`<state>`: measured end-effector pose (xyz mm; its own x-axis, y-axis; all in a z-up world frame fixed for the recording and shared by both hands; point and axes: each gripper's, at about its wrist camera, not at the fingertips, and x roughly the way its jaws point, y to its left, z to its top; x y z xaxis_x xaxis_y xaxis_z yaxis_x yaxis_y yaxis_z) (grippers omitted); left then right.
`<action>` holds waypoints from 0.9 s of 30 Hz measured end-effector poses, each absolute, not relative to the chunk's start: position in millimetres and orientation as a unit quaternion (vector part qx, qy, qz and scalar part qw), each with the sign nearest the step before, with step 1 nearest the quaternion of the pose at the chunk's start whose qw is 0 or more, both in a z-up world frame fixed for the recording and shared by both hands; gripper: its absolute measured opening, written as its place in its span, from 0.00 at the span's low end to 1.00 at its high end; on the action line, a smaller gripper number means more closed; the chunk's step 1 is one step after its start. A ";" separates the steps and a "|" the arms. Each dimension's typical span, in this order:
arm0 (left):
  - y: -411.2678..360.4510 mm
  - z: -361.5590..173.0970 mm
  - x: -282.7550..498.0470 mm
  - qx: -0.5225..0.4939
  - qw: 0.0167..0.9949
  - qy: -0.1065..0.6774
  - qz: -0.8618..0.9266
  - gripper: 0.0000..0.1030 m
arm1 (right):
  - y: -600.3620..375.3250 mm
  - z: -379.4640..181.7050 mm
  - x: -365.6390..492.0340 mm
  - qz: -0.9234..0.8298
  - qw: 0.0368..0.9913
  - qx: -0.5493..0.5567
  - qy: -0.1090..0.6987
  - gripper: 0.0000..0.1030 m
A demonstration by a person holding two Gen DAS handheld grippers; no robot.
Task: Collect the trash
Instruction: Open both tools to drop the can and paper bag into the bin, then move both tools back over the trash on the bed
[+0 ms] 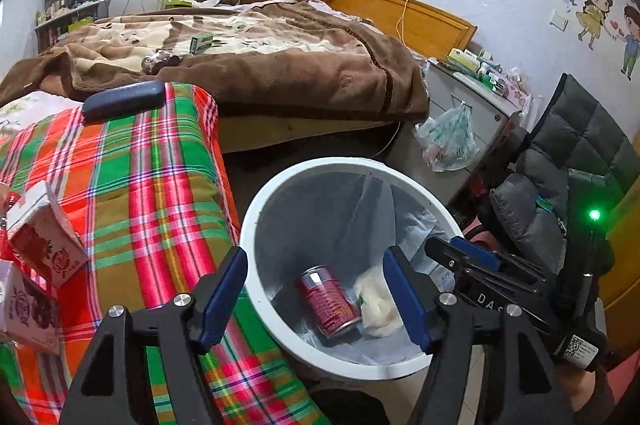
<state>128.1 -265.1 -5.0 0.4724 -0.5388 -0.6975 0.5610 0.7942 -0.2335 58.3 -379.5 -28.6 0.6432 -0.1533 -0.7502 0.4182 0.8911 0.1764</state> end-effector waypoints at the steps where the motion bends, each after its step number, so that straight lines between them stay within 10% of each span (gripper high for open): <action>1: -262.2 -2.5 126.0 0.016 0.862 0.395 -0.318 0.68 | -378.5 -27.2 56.9 -0.160 0.892 0.168 0.388 0.37; 27: -132.9 30.4 77.8 -0.008 0.916 0.342 -0.212 0.68 | -300.2 -4.5 50.4 -0.086 0.925 0.152 0.339 0.37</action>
<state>77.8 -132.9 30.4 0.6766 -0.3940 -0.6222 0.3834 0.9098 -0.1591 50.4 -300.2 -4.5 0.7557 -0.0564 -0.6525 0.2620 0.9392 0.2221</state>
